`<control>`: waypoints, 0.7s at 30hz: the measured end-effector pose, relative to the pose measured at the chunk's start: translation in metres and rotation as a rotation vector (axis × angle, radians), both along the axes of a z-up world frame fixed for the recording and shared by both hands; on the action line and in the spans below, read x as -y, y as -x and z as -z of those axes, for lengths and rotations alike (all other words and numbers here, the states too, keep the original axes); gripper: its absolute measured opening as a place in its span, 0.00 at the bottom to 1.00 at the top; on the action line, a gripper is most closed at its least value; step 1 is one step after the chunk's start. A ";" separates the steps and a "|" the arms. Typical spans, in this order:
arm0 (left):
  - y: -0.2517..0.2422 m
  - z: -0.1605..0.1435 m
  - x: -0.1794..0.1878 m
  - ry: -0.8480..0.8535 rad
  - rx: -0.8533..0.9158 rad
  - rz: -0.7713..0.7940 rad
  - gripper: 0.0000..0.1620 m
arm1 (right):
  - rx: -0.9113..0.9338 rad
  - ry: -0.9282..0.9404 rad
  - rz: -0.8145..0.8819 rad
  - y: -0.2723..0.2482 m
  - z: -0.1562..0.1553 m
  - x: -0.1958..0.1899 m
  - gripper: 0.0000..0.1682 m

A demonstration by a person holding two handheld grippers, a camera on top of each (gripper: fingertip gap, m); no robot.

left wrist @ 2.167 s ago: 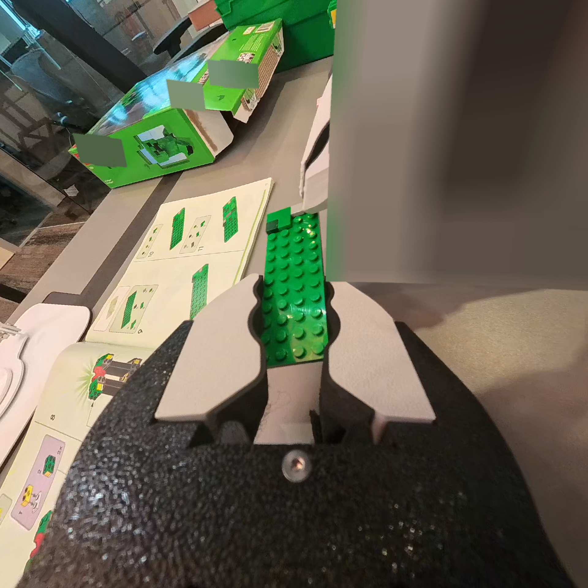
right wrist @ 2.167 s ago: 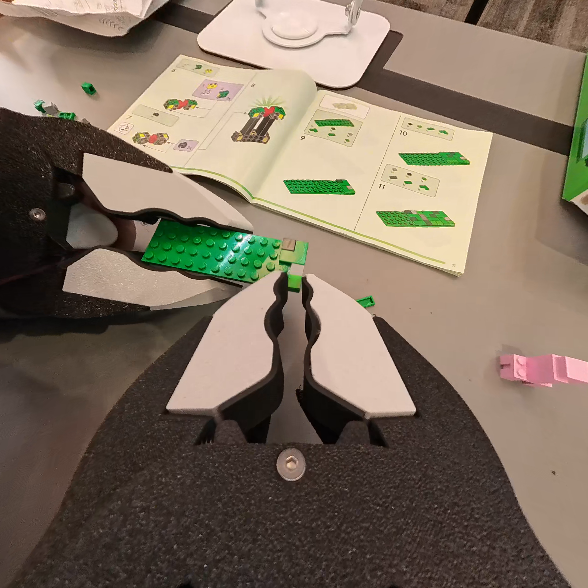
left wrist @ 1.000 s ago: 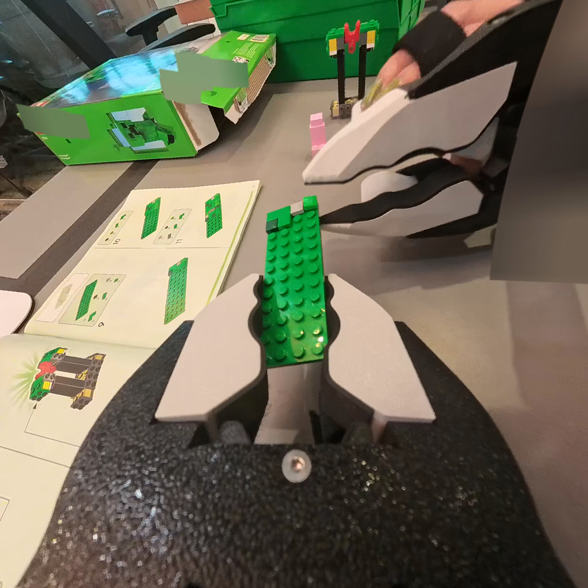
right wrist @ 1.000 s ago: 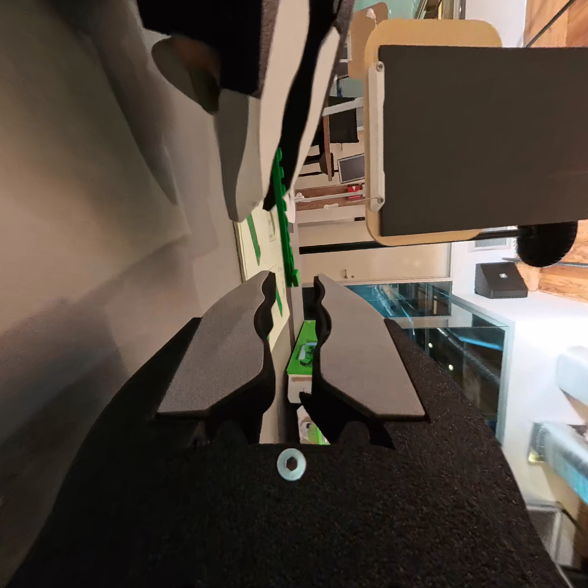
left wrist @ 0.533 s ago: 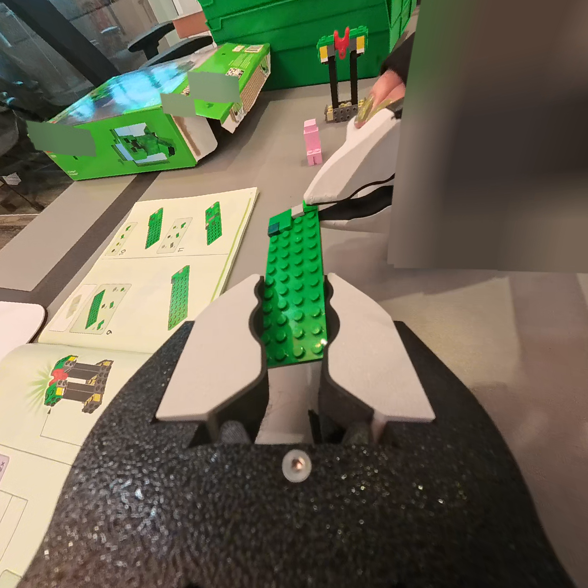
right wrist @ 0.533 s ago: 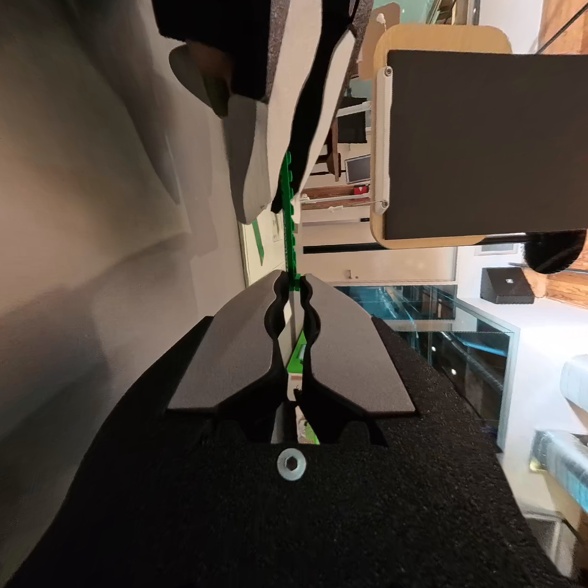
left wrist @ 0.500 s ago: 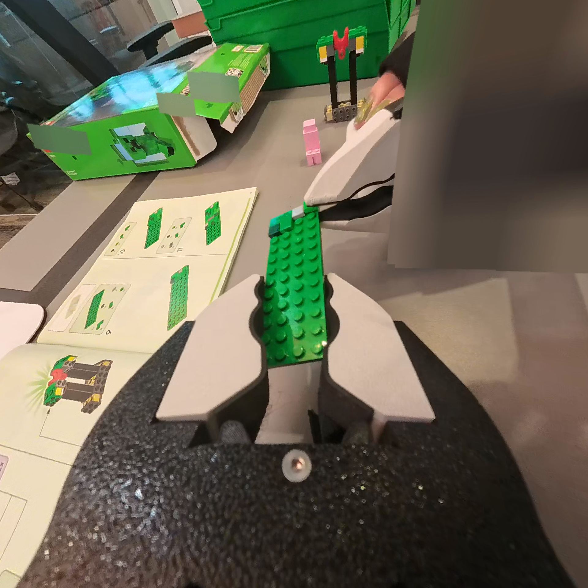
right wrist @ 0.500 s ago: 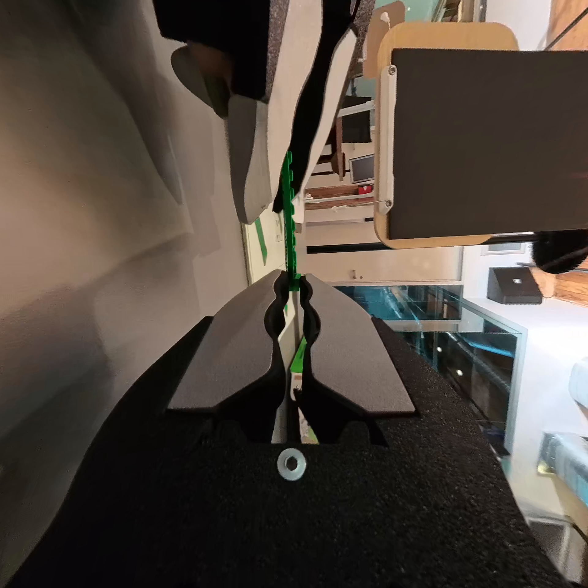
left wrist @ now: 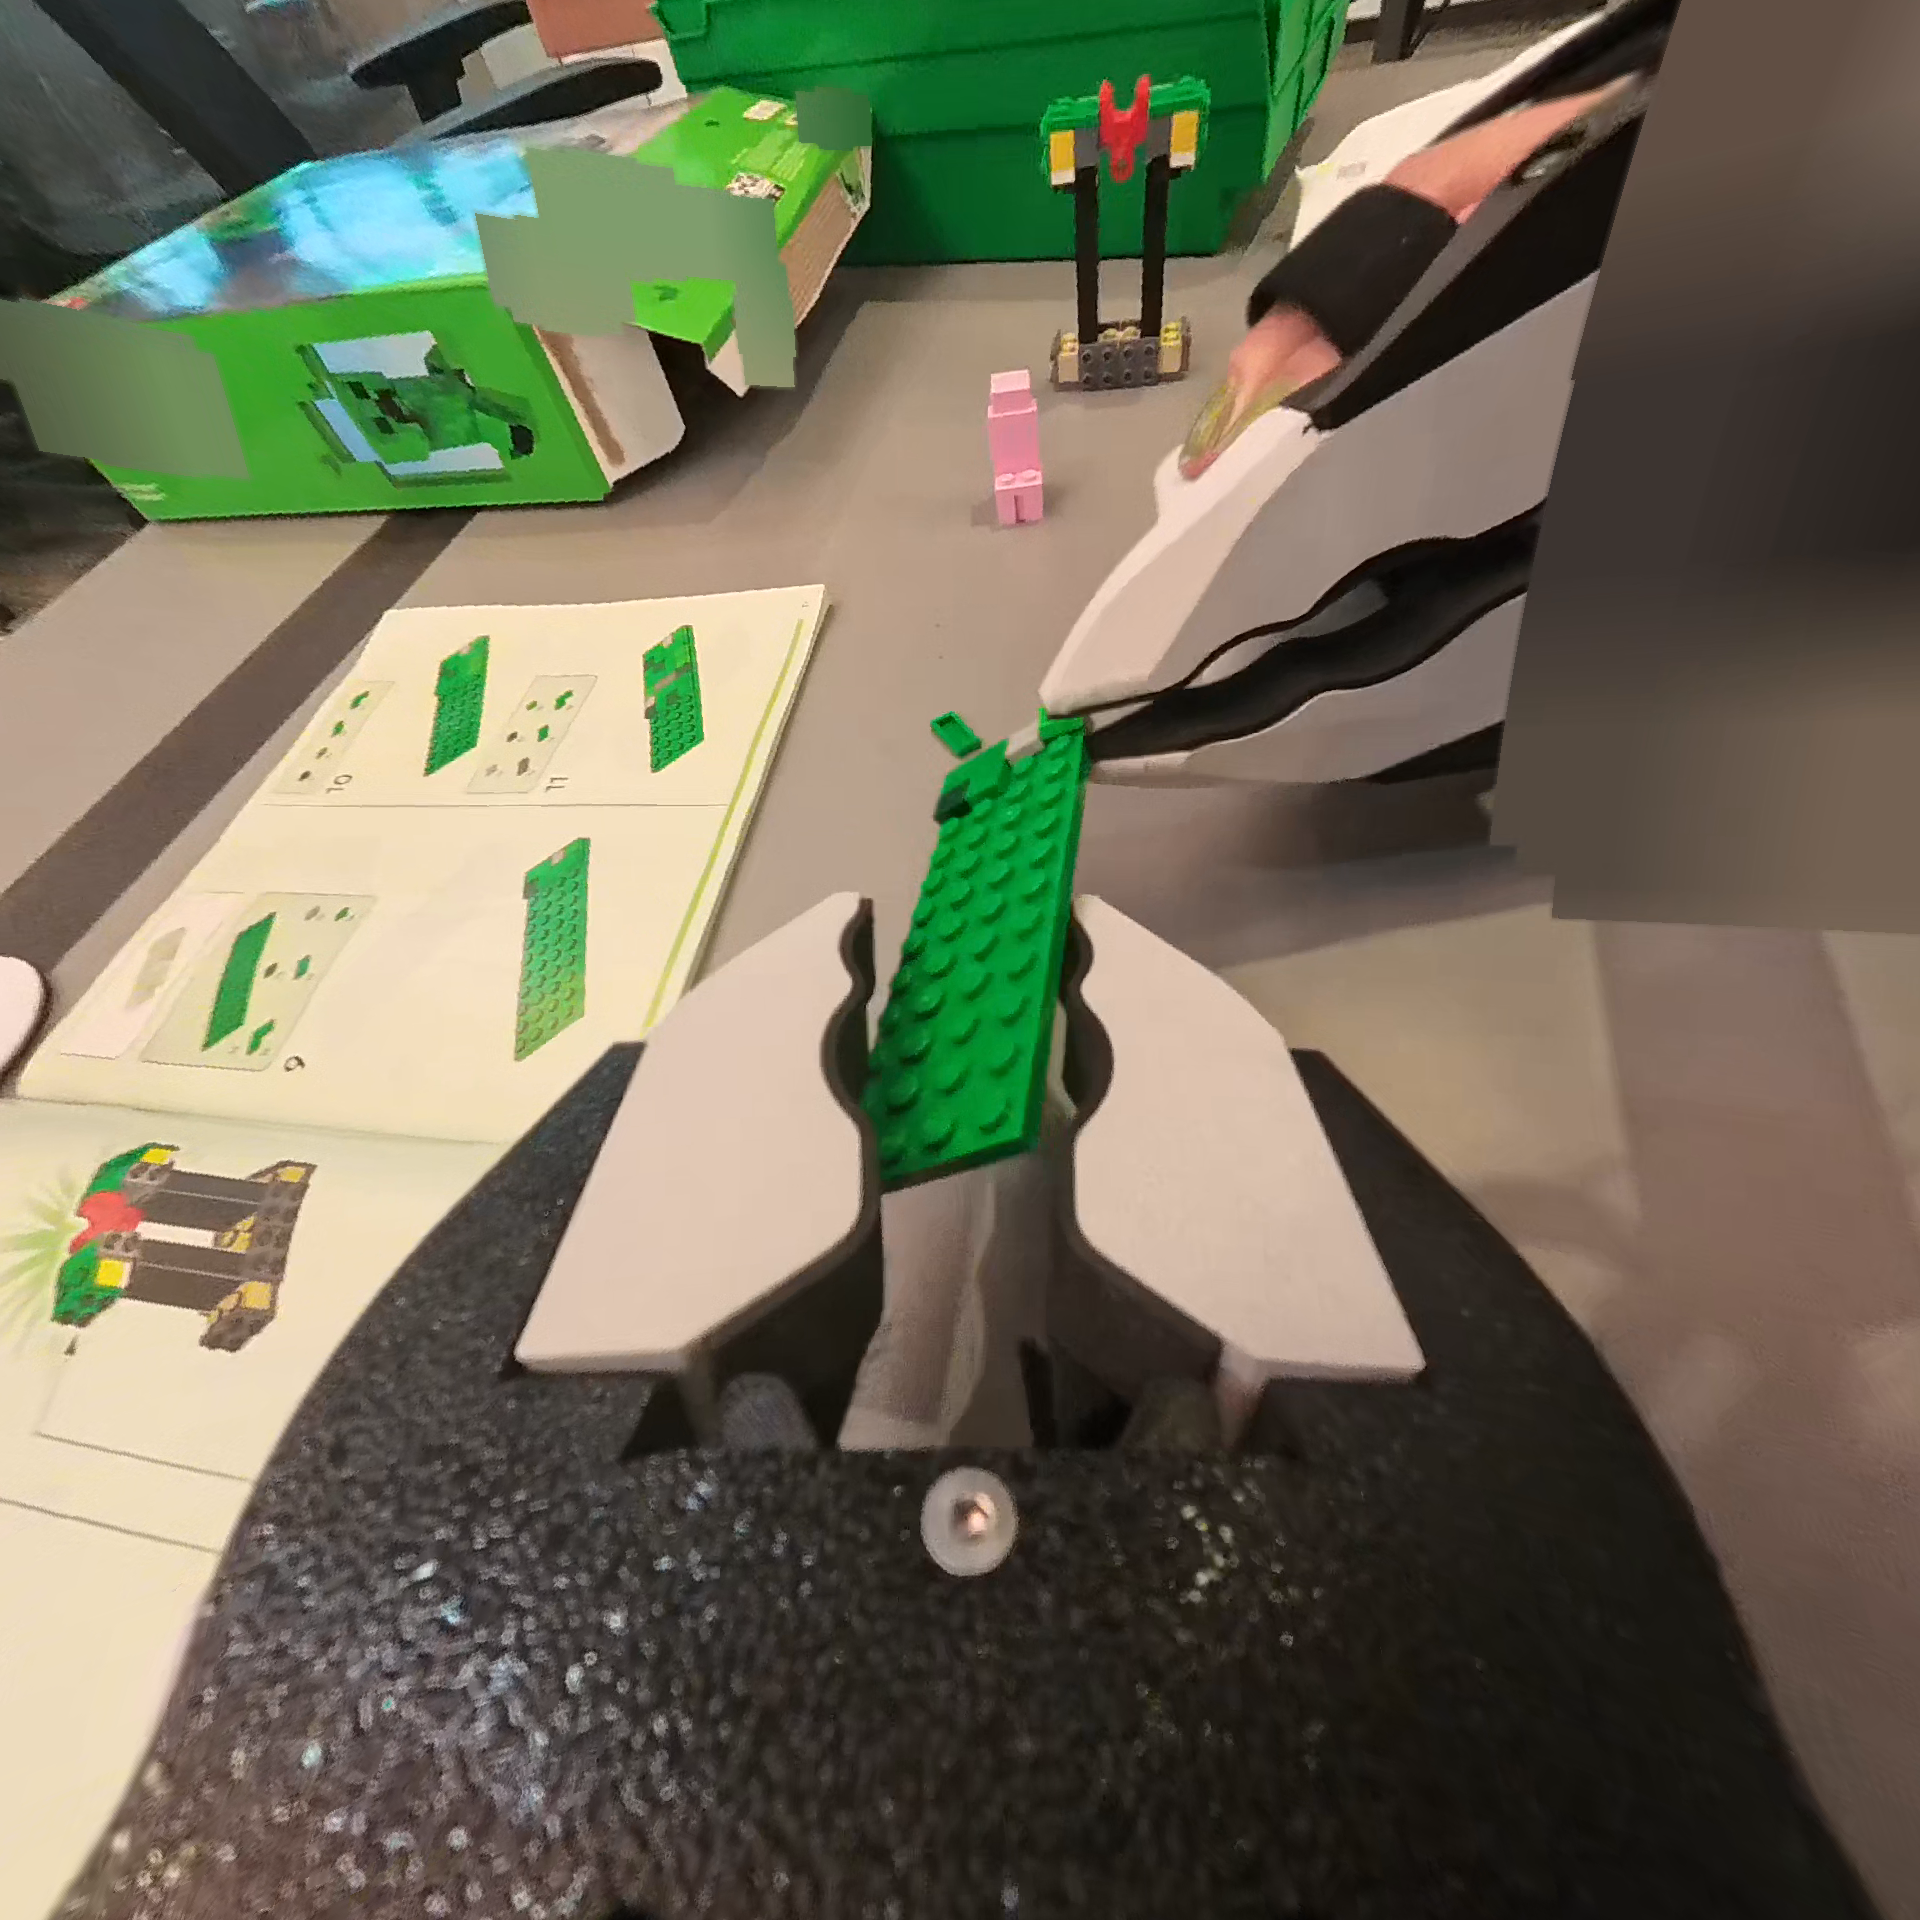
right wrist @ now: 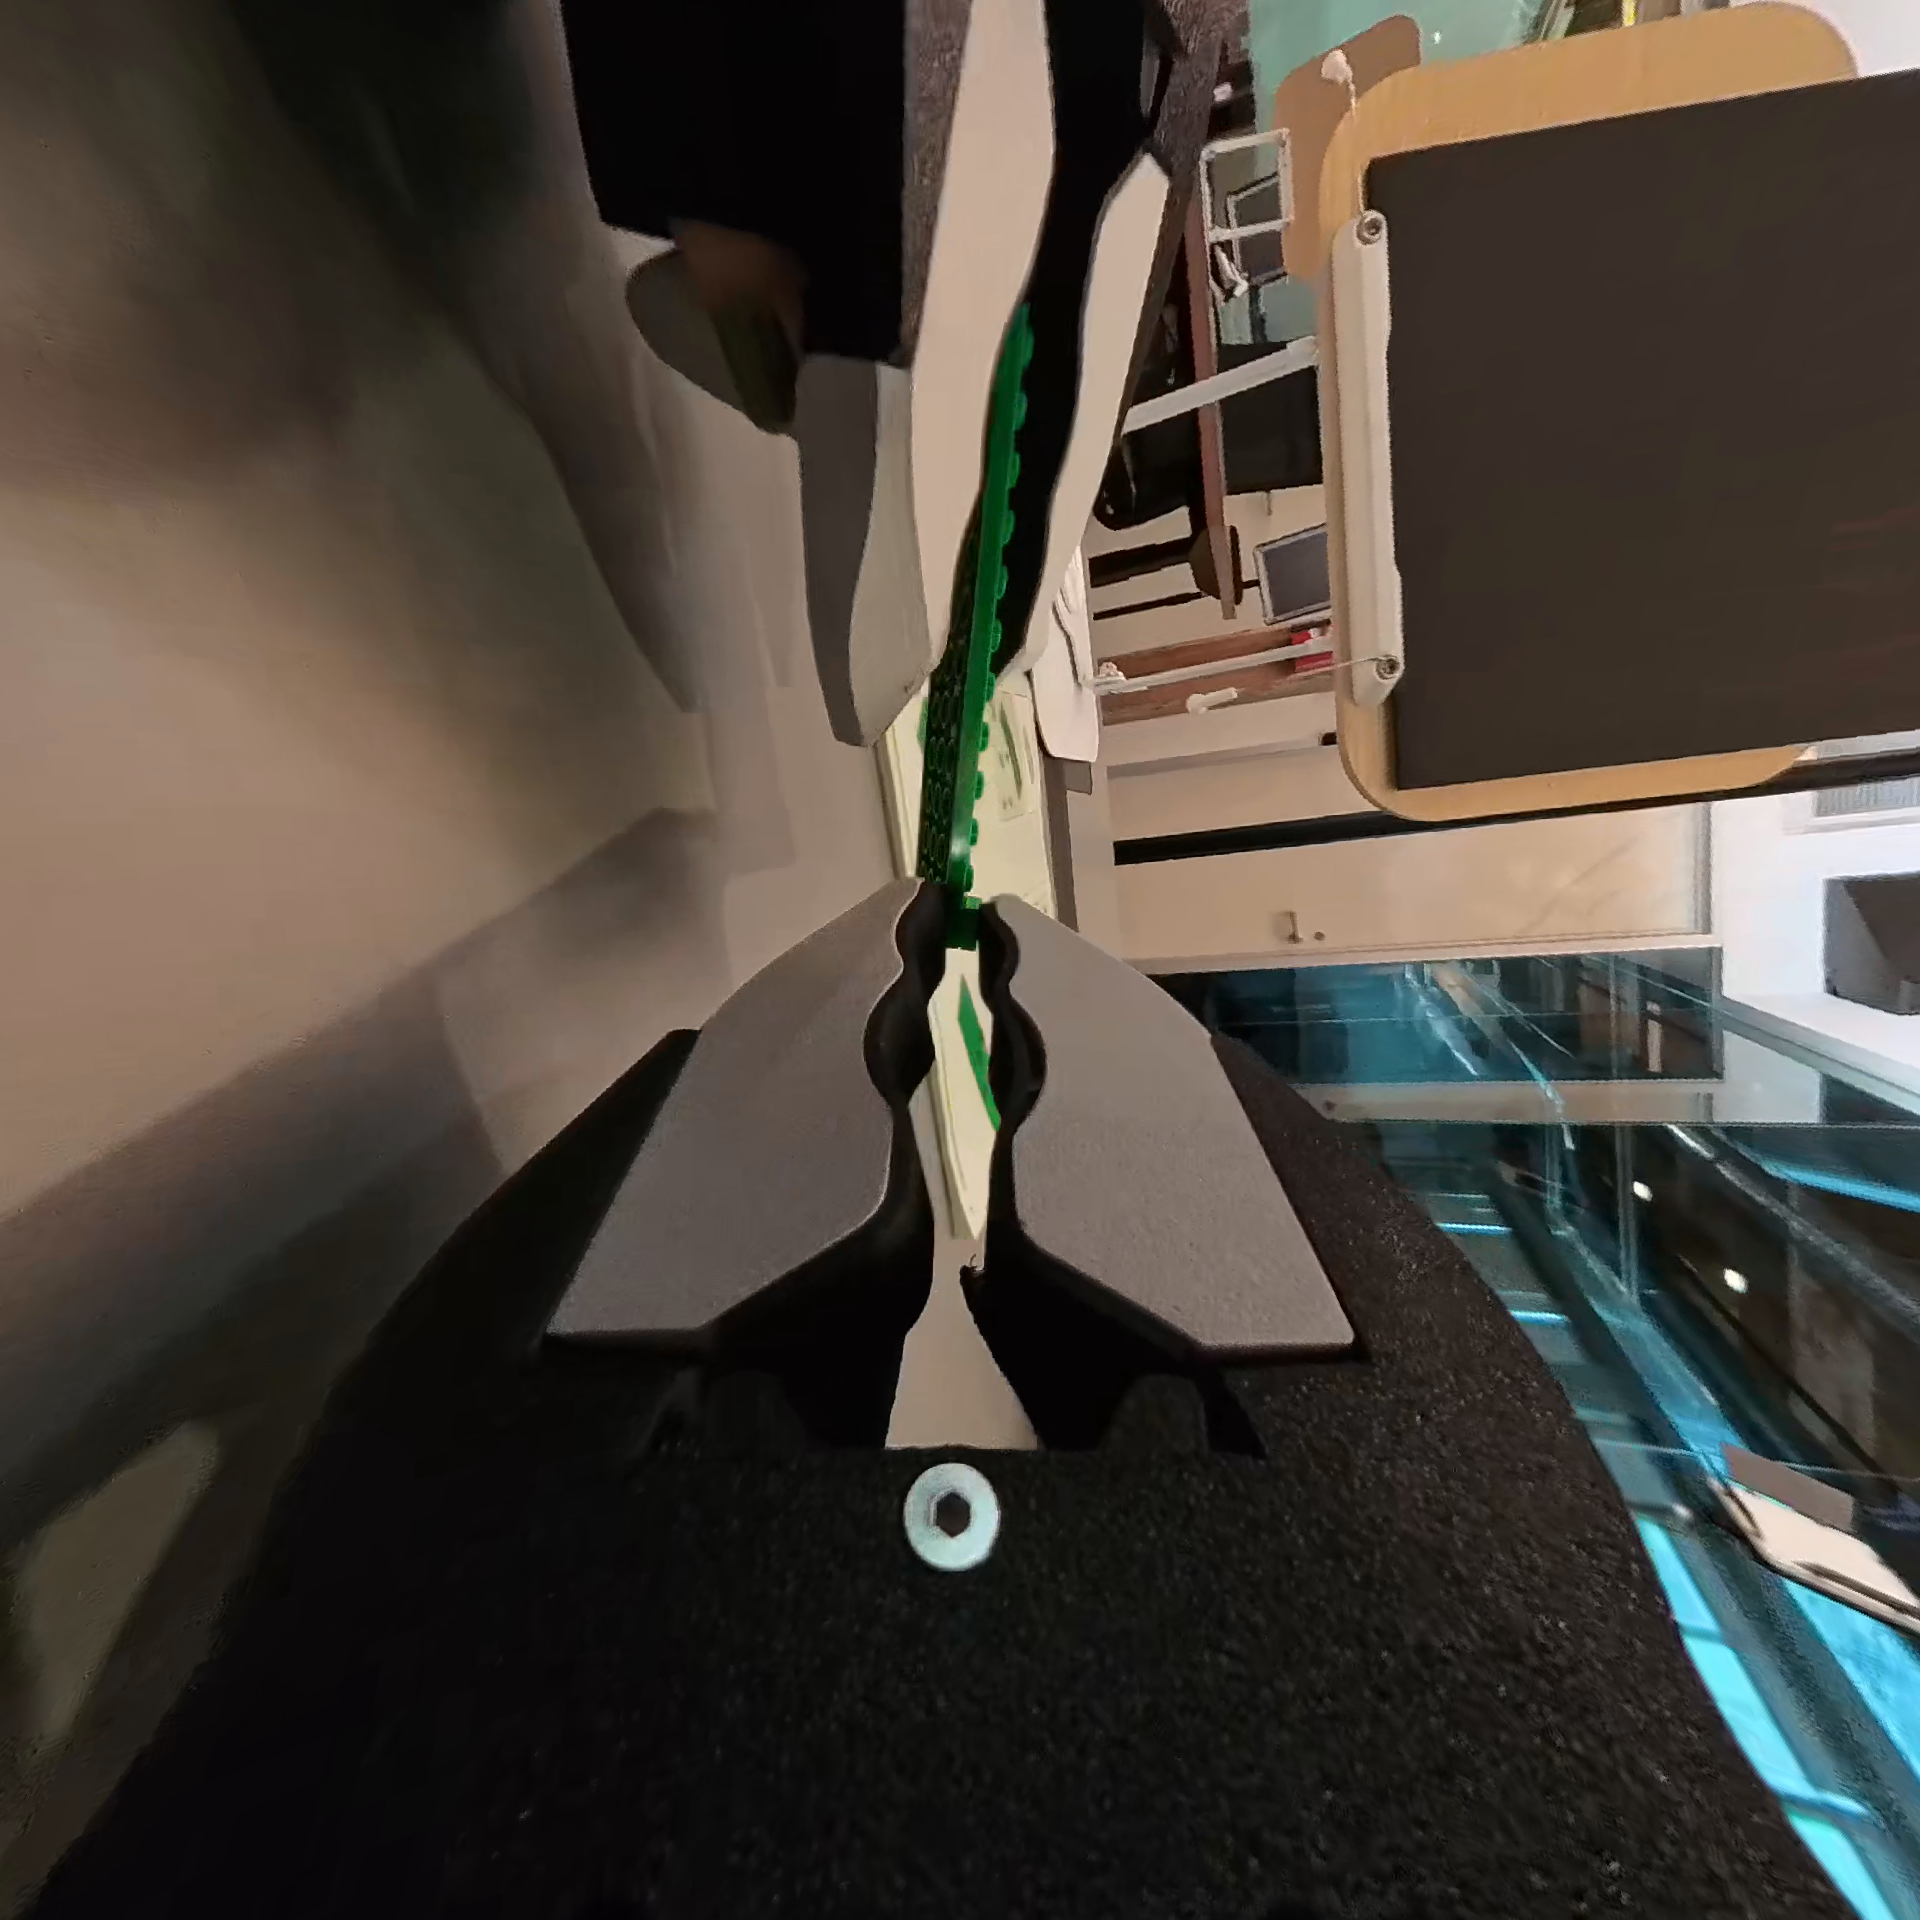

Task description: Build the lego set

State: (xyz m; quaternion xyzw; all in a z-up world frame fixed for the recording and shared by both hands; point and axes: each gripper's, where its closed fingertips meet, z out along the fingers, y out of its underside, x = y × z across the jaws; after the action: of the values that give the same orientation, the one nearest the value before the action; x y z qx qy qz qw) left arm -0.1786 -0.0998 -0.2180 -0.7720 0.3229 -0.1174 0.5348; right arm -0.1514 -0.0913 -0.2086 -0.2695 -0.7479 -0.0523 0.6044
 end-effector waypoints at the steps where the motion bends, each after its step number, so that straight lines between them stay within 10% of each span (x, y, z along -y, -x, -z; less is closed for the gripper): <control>1: 0.001 0.000 -0.001 -0.020 -0.031 0.004 0.21 | 0.000 0.019 -0.007 0.000 0.001 0.001 0.04; 21: -0.025 -0.016 0.029 -0.303 -0.197 0.316 0.03 | 0.017 0.533 -0.172 -0.011 0.004 0.020 0.04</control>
State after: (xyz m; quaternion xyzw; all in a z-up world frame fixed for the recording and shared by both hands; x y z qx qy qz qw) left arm -0.1540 -0.1291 -0.2018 -0.6304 0.5044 -0.0738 0.5854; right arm -0.1407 -0.1110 -0.2123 -0.3538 -0.7604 0.1954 0.5083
